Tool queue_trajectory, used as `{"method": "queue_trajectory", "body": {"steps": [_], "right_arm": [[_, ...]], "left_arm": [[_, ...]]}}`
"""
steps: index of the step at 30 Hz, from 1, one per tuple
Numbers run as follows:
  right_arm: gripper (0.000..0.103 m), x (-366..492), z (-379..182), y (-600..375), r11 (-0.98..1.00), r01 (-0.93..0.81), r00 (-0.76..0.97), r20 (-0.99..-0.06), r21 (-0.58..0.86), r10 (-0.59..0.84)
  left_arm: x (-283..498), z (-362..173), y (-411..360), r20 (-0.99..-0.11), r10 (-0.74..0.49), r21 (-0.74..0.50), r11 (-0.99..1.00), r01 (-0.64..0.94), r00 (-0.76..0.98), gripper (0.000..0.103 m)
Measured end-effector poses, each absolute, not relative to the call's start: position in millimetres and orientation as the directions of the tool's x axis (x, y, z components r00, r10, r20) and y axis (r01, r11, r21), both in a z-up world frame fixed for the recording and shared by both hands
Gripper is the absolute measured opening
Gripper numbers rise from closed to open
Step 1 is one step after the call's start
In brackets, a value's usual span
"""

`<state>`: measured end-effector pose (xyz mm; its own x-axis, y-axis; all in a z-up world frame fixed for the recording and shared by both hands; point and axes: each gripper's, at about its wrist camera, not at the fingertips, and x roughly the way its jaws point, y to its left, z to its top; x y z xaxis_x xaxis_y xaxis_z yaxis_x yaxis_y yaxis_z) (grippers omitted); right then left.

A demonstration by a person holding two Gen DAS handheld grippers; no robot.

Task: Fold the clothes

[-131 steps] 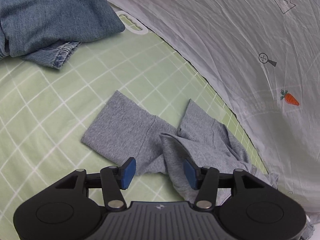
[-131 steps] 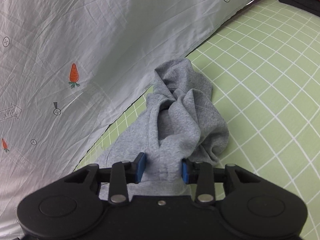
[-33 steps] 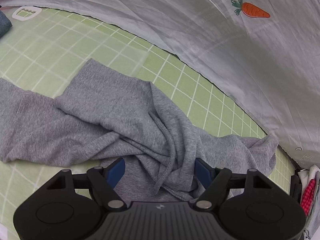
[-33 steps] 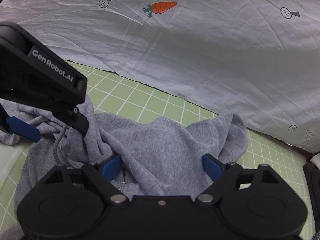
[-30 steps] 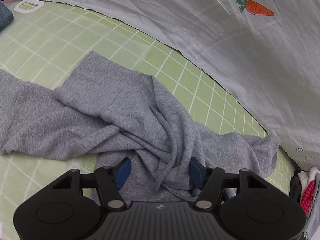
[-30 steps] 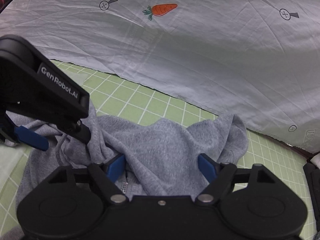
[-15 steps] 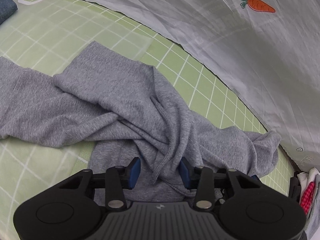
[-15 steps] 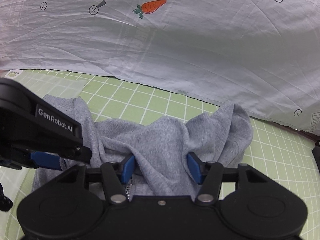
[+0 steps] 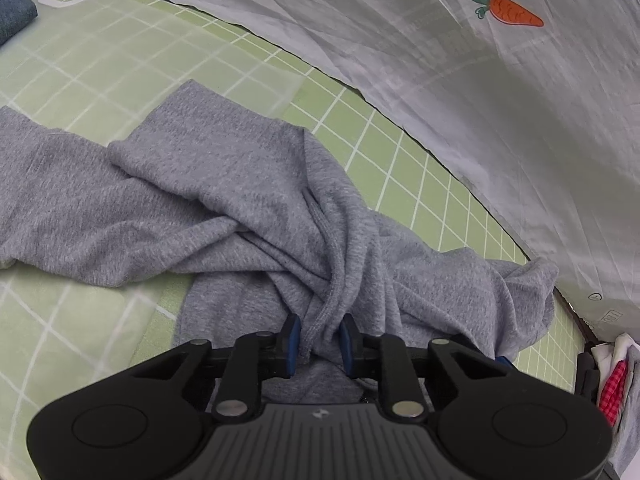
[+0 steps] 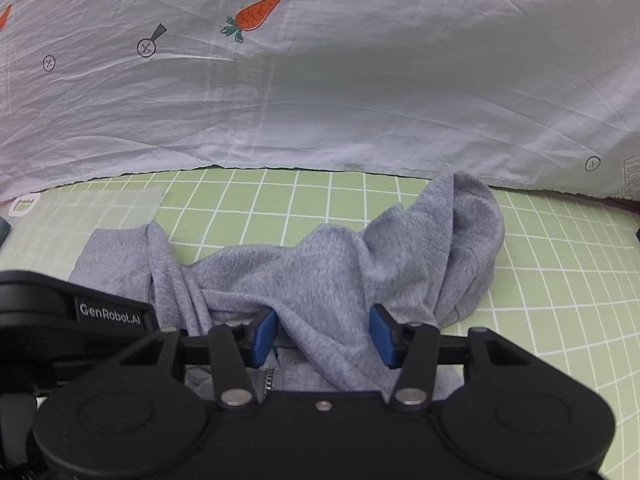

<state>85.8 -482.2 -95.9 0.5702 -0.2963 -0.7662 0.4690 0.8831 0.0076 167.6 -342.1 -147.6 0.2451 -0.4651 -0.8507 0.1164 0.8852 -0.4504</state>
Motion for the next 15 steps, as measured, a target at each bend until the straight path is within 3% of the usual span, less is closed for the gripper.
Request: {"method": "queue_trajectory", "body": {"steps": [7,13,15], "right_arm": [[0.04,77.8,-91.4,-475.8,0.885,0.465,0.578,-0.761,0.011,-0.294],[0.046,86.8,-96.3,-471.5,0.926,0.375,0.574,-0.774,-0.043,-0.268],[0.04,88.6,-99.5,-472.1,0.929,0.366,0.573,-0.773,-0.058,-0.274]], "left_arm": [[167.7,-135.4,-331.4,-0.848,-0.466,-0.455,0.884,0.105,0.252,0.014],[167.7,-137.6,-326.5,-0.846,-0.472,-0.465,0.881,0.09,0.248,0.014],[167.1,-138.3,-326.7,-0.847,-0.468,-0.461,0.883,0.091,0.25,0.013]]}}
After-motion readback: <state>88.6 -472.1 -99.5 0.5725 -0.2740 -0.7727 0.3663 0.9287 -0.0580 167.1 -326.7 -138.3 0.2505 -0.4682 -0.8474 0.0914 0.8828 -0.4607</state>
